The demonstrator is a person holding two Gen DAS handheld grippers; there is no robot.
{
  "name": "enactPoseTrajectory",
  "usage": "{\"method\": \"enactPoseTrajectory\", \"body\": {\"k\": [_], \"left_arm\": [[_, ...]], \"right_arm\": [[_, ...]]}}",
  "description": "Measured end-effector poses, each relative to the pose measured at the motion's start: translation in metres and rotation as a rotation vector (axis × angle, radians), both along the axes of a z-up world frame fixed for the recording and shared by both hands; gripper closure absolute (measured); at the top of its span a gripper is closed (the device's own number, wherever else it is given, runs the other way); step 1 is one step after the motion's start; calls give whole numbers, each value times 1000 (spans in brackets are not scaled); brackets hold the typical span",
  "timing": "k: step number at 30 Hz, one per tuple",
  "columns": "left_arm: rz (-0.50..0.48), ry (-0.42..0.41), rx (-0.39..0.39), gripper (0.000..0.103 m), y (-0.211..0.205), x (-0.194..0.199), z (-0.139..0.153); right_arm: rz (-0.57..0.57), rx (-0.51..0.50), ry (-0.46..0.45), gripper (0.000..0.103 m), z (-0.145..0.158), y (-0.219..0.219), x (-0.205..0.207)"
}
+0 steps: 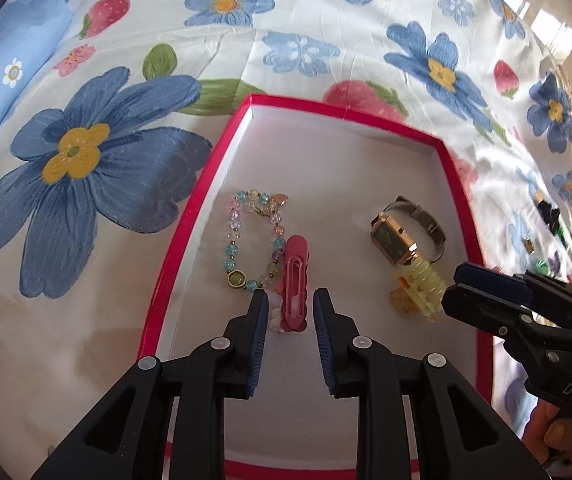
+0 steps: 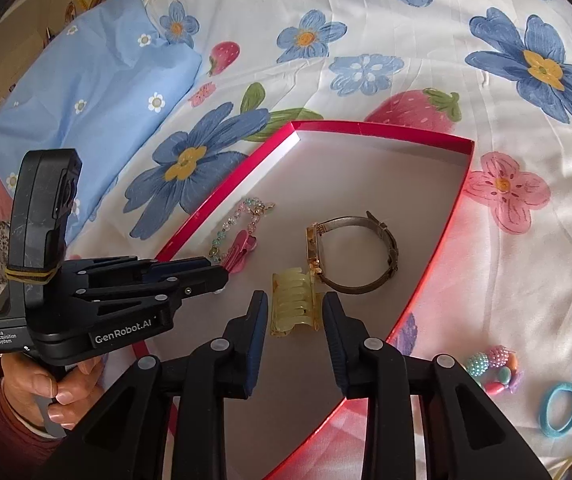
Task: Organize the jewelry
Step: 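Carry both clips into the red box and open both tools, then withdraw both open tools from the box toward the remaining jewelry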
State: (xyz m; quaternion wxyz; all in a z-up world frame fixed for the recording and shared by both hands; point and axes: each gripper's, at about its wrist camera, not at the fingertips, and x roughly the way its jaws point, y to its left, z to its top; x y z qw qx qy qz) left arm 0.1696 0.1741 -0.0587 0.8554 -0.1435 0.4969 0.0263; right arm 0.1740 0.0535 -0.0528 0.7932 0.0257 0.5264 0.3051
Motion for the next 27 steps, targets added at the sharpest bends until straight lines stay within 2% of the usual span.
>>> {"method": "enactPoseTrajectory", "body": {"k": [4, 7, 13, 17, 27], "left_arm": [[59, -61, -32, 61, 3, -19, 15], [83, -93, -61, 58, 2, -33, 24], [84, -121, -89, 47, -9, -54, 40], [60, -126, -88, 45, -21, -59, 48], [-41, -134, -68, 44, -62, -63, 62]], "right_arm": [[-30, 35, -27, 65, 16, -14, -7], [-63, 56, -48, 59, 27, -29, -12], [-141, 82, -76, 58, 48, -66, -24], [-193, 84, -105, 53, 60, -92, -32], [-322, 60, -138, 53, 74, -160, -52]]}}
